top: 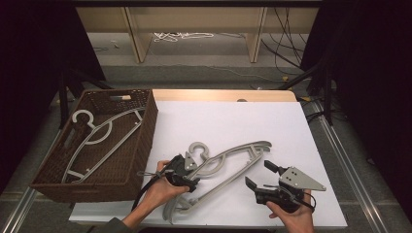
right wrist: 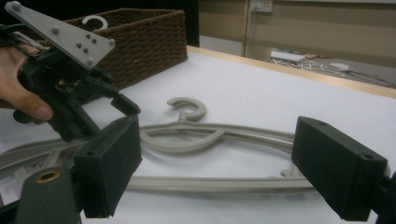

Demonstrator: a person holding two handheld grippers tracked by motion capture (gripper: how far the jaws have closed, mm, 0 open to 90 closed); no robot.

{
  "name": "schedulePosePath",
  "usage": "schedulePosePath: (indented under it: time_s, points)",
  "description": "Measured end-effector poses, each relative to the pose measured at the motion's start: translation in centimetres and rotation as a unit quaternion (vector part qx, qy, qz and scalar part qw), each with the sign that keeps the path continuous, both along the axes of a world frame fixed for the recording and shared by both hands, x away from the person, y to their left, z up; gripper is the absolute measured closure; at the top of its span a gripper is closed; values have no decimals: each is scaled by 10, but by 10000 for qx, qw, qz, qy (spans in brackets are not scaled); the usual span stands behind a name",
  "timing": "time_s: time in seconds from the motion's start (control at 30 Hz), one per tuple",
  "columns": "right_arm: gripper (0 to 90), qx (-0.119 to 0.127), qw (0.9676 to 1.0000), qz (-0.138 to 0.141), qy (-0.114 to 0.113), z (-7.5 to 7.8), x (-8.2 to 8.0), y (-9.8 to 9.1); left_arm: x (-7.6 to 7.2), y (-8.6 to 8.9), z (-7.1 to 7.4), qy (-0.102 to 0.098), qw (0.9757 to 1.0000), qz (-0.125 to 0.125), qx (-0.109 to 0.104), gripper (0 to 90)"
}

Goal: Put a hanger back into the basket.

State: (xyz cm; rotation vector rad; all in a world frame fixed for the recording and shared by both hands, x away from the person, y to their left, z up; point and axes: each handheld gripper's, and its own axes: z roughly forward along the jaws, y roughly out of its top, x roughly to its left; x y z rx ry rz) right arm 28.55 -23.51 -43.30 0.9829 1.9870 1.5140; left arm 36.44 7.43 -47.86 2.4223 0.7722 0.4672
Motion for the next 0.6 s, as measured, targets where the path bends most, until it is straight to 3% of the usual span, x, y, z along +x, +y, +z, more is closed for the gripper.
schedulePosePath:
  time_s: [0.03,0.13,0.2,0.23,0.3,0.43,0.47,0.53,0.6]
  points:
    - [170,12,10000,-4,-41,0,0,0,0,-1,0,1,10000,23,91,379]
    - [170,-44,10000,-27,-51,1,0,0,2,-2,0,52,10000,1,22,455]
    - [171,8,10000,10,-3,0,0,0,6,-1,0,243,9997,-25,-99,505]
    - [171,8,10000,10,-3,0,0,0,6,-1,0,243,9997,-25,-99,532]
    - [175,-16,10000,34,-14,0,0,0,10,2,1,569,9981,-45,-217,592]
    - [178,-3,10000,6,-59,1,1,1,12,5,2,542,9982,43,-235,733]
    - [178,-3,10000,6,-59,1,1,1,13,7,3,489,9982,102,-342,733]
    - [178,-50,10000,-2,-11,0,0,1,15,9,4,519,9971,162,-529,764]
    - [179,42,10000,13,-34,0,1,1,17,12,5,655,9963,168,-529,780]
